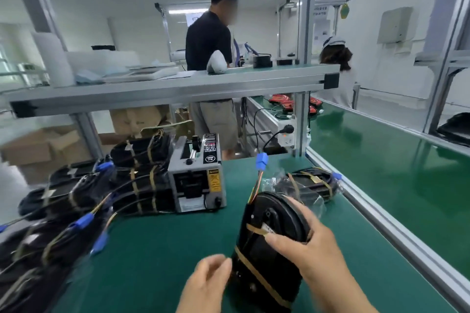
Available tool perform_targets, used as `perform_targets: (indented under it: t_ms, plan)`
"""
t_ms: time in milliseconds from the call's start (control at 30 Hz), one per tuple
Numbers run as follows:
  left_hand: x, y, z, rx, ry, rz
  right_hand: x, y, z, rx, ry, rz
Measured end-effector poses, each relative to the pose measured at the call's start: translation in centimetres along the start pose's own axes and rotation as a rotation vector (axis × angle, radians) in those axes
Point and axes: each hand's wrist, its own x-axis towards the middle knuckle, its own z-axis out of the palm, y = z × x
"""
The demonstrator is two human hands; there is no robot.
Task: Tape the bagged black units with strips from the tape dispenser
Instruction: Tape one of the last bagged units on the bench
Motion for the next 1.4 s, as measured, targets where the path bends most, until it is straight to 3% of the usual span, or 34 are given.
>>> perform_targets:
  t_ms: [33,100,267,367,567,700,867,933,967,1067,1167,1233,1400]
  plan:
    - [1.6,0.5,0.5,0.039,0.151,0.05,0.0,-0.1,0.1,-0.052,-0.053,-0.007]
    - [1.4,2.5,0.9,0.102,0.24,0.241,0.2,-0.6,0.1,-0.13,-0.126,-0.005]
    - [3.0,5.4,1.2,0.163,0.122,0.48,0.8,-1.5,-0.1,-0.21,-0.302,-0.015]
    - [3.4,5.3,1.4,0.209,0.143,0.575,0.8,-1.6,-0.4,-0.207,-0.343,-0.009]
    - [2.9,3.5,1.7,0.486,0.147,1.146,1.2,-1.3,-0.9,-0.22,-0.328,-0.012]
    - [3.2,3.3,2.3,0.631,0.209,1.245,0.9,-1.1,-0.9,-0.253,-0.354,-0.045]
    - [3.3,3.4,3.2,0.589,0.16,1.286,0.8,-0.4,0.5,-0.175,-0.184,-0.039]
    - [3.3,3.7,2.5,0.422,0.114,1.16,1.0,-0.2,0.7,-0.217,-0.139,-0.057]
    - [3.4,4.1,1.8,0.313,0.146,1.016,1.1,-0.1,0.7,-0.232,-0.107,-0.071]
    - [6.0,4.9,-0.2,0.056,0.337,0.428,1.6,0.4,0.9,-0.191,-0.051,-0.049]
    - [11.3,4.9,-2.4,-0.202,0.359,-0.025,1.7,0.7,1.1,-0.146,-0.041,-0.046]
    - [14.2,4.8,-3.2,-0.275,0.4,-0.183,1.6,0.8,1.4,-0.152,-0.034,-0.06]
    - [18.4,5.1,-3.6,-0.398,0.37,-0.386,1.5,0.5,1.8,-0.163,-0.048,-0.086]
